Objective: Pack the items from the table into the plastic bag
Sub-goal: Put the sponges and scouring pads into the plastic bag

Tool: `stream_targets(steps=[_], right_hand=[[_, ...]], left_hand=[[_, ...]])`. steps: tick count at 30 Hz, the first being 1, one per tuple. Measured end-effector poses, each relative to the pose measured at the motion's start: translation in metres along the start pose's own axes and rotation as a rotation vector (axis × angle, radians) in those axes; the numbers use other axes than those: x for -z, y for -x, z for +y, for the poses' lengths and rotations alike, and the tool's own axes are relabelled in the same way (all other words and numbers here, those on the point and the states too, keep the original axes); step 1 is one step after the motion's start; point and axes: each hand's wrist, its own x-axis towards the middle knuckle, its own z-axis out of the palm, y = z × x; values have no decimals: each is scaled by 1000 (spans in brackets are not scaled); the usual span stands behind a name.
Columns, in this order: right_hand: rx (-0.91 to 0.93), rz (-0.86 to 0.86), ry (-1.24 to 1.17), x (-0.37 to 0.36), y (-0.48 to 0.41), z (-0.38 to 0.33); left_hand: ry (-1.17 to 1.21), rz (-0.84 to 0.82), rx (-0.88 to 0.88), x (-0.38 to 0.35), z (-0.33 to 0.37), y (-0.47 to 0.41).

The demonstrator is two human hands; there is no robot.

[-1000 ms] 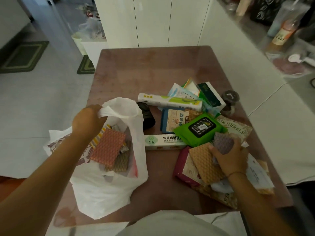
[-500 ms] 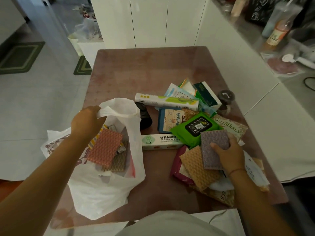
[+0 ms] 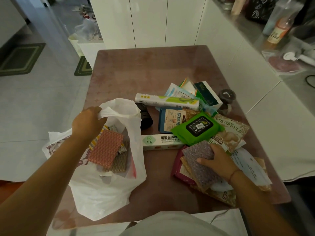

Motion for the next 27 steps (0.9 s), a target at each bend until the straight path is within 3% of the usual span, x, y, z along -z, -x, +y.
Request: stream_targets(steps=[14,18,22,27], right_hand=[[-134,-184,-96,6,-11,-15],[-72,-176,-254,8,-6,-26],[-60,-182,-574,-12,-6,-70],[-129,-482,-833,-90,-24,-140]], left_hand=[[25,-6,52,-3,-5,2],[27,-5,51,-1,-5,3],[29,15,42,4,-9,4],[10,55,31,11,-15,7]])
